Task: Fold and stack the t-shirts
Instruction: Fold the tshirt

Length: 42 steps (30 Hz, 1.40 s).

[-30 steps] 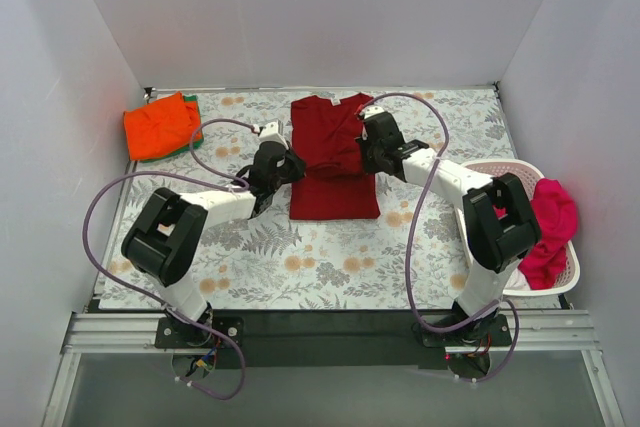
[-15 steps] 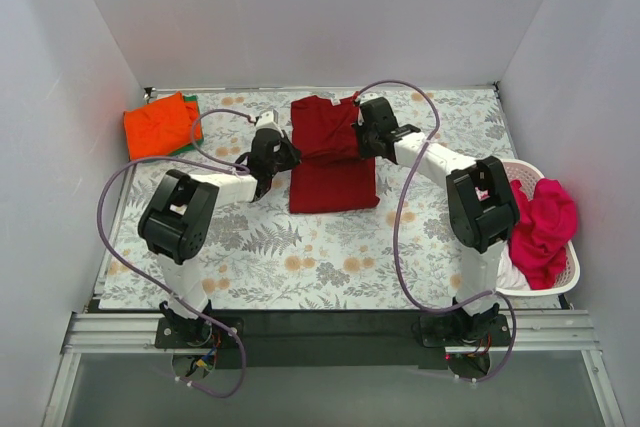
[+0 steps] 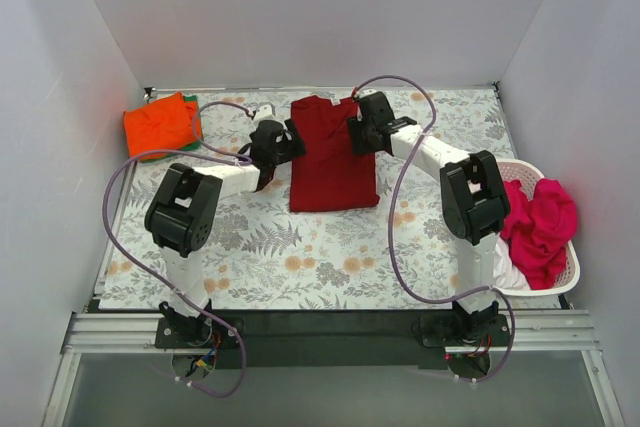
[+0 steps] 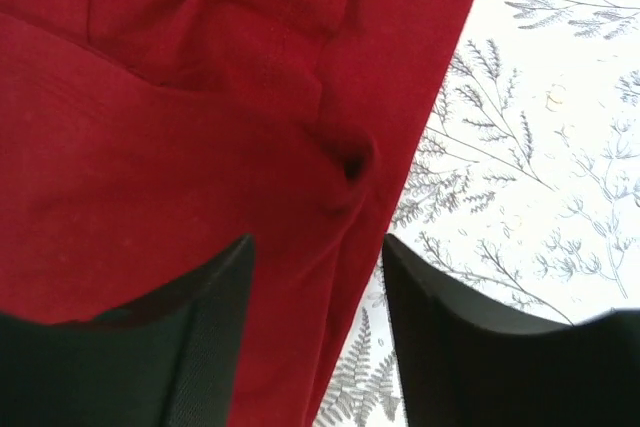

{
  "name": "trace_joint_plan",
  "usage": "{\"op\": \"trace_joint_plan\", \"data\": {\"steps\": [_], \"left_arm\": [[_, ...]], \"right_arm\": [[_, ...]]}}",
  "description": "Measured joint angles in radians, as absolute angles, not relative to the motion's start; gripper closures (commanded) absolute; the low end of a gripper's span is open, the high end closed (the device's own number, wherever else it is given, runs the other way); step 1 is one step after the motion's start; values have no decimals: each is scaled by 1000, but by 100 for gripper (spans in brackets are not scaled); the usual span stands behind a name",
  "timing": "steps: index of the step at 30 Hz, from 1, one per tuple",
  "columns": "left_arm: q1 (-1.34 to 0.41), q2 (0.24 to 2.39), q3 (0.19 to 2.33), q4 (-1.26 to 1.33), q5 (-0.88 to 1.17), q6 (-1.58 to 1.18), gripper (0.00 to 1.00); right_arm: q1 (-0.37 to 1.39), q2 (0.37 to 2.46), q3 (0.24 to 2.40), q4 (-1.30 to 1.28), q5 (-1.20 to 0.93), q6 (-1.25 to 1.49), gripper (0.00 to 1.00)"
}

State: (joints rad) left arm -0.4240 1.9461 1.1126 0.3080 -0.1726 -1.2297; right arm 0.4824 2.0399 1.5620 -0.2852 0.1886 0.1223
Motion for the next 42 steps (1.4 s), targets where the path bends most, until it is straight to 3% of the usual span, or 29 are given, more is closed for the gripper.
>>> {"op": "trace_joint_plan", "data": {"steps": [4,9,16,25,42], "left_arm": [[-421,1884,1113,259,-242,-1237,28],[-419,1728,1062,247,-254,-1256,28],[-422,1588,830,264,-192,-1318,27],[-441,1454,557,246,-133,-1377,28],[-442,1519,540,360,-97,-1407,31]], "right_arm": [[481,1961,1538,-302,203,127,37],[480,1737,1428,-288,196,137,35],[479,1531,1143,-224,150,189,32],[479,1521,844,-146,52,262,37],[472,1457,771,34,-33,319,43]]}}
